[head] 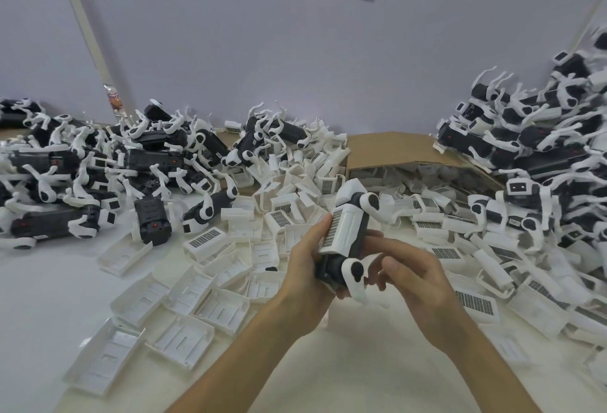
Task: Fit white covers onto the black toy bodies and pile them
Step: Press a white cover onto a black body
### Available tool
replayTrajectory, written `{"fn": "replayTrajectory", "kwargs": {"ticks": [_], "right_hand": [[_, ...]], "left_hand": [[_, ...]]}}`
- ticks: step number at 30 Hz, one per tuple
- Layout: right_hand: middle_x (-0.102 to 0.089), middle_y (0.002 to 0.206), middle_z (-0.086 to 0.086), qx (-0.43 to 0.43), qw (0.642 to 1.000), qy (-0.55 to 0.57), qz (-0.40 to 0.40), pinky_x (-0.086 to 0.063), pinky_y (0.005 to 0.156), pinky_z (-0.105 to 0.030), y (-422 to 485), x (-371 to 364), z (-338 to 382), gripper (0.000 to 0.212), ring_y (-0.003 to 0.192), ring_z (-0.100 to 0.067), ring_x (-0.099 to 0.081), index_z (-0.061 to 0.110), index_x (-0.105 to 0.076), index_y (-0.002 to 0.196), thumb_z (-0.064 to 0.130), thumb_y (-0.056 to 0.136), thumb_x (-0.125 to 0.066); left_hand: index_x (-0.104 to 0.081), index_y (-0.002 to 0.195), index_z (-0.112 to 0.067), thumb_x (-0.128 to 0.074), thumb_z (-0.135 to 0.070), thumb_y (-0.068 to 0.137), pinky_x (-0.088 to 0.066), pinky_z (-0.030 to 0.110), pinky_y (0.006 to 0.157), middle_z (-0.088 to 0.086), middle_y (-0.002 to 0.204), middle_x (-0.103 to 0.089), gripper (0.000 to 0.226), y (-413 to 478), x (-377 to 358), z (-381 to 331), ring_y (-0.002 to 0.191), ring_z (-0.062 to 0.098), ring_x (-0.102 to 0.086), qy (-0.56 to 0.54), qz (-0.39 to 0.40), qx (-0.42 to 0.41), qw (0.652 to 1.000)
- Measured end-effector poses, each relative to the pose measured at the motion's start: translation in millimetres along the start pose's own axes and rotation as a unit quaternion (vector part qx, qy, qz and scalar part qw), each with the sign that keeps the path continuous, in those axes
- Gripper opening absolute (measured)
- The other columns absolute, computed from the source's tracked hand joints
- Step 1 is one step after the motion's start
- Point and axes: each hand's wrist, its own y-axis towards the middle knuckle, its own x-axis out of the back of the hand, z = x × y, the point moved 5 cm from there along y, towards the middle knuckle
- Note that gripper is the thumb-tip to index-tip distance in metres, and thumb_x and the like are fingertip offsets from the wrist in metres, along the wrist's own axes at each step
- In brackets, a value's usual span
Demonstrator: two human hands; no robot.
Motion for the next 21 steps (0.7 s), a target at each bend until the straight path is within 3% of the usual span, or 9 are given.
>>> {"fn": "replayTrajectory", "kwargs": {"ticks": [4,7,9,11,15,17,19,21], "right_hand": [[-0.072,0.109,-0.009,-0.003,1.0,-0.013,-0.003,-0.046,0.069,-0.028,0.1,-0.8,0.2,0.037,0.075,-0.021,-0.059,0.025,-0.074,0.118,0.042,0.088,-0.061],[-0.072,0.099,-0.01,-0.014,0.999,-0.033,-0.028,-0.048,0.072,-0.024,1.3,-0.1,-1.2,0.036,0.077,-0.016,-0.06,0.023,-0.074,0.115,0.047,0.09,-0.062],[-0.074,0.102,-0.004,-0.031,0.997,-0.056,-0.038,-0.051,0.082,-0.022,2.5,-1.5,-5.1,0.039,0.091,-0.015,-0.068,0.021,-0.071,0.114,0.049,0.089,-0.062],[-0.073,0.109,0.005,-0.054,0.994,-0.086,-0.04,-0.052,0.091,-0.031,2.9,-4.6,-12.4,0.04,0.103,-0.017,-0.068,0.024,-0.064,0.117,0.053,0.09,-0.059],[-0.069,0.112,0.014,-0.071,0.992,-0.086,-0.053,-0.051,0.086,-0.027,1.2,-9.5,-20.9,0.038,0.102,-0.006,-0.066,0.041,-0.051,0.128,0.059,0.095,-0.047],[-0.068,0.112,0.013,-0.065,0.992,-0.092,-0.049,-0.054,0.078,-0.029,0.1,-10.0,-20.0,0.041,0.097,-0.008,-0.067,0.049,-0.044,0.133,0.057,0.093,-0.052],[-0.063,0.122,0.018,-0.065,0.992,-0.102,-0.044,-0.056,0.081,-0.03,-0.6,-8.9,-18.4,0.055,0.108,-0.007,-0.065,0.048,-0.04,0.14,0.054,0.09,-0.061],[-0.059,0.127,0.026,-0.06,0.991,-0.113,-0.045,-0.055,0.09,-0.03,-1.0,-5.8,-16.1,0.06,0.118,-0.002,-0.06,0.05,-0.038,0.141,0.053,0.088,-0.067]], "left_hand": [[-0.078,0.104,-0.019,-0.048,-0.056,0.093,-0.032,0.048,0.084,0.015,0.113,-0.072,0.05,0.4,-2.7,2.5,0.096,0.036,-0.054,-0.011,0.023,0.001,1.0],[-0.072,0.111,-0.014,-0.045,-0.063,0.091,-0.044,0.027,0.056,0.016,0.091,-0.069,0.06,-0.8,-3.1,1.7,0.073,0.026,-0.061,0.065,0.007,-0.021,0.998],[-0.072,0.11,-0.021,-0.036,-0.067,0.088,-0.043,0.021,0.046,0.006,0.08,-0.073,0.062,-2.6,-6.9,2.9,0.065,0.014,-0.066,0.147,0.009,-0.04,0.988],[-0.07,0.111,-0.029,-0.029,-0.066,0.088,-0.042,0.019,0.045,-0.001,0.08,-0.075,0.06,-3.8,-10.3,8.1,0.066,0.009,-0.069,0.186,0.017,-0.045,0.981],[-0.063,0.126,-0.025,-0.024,-0.059,0.099,-0.051,0.024,0.054,0.001,0.092,-0.077,0.058,-1.7,-8.9,17.2,0.078,0.013,-0.073,0.209,0.03,-0.033,0.977],[-0.063,0.129,-0.024,-0.027,-0.06,0.099,-0.058,0.03,0.073,0.004,0.098,-0.076,0.06,-1.4,-10.5,20.7,0.083,0.017,-0.073,0.222,0.033,-0.034,0.974],[-0.063,0.13,-0.028,-0.031,-0.05,0.104,-0.054,0.039,0.095,0.004,0.113,-0.074,0.046,-0.7,-10.2,21.6,0.102,0.019,-0.069,0.209,0.019,-0.037,0.977],[-0.06,0.132,-0.027,-0.03,-0.036,0.109,-0.05,0.035,0.089,0.008,0.121,-0.071,0.039,-0.2,-10.6,17.6,0.105,0.019,-0.064,0.217,0.019,-0.051,0.975]]}}
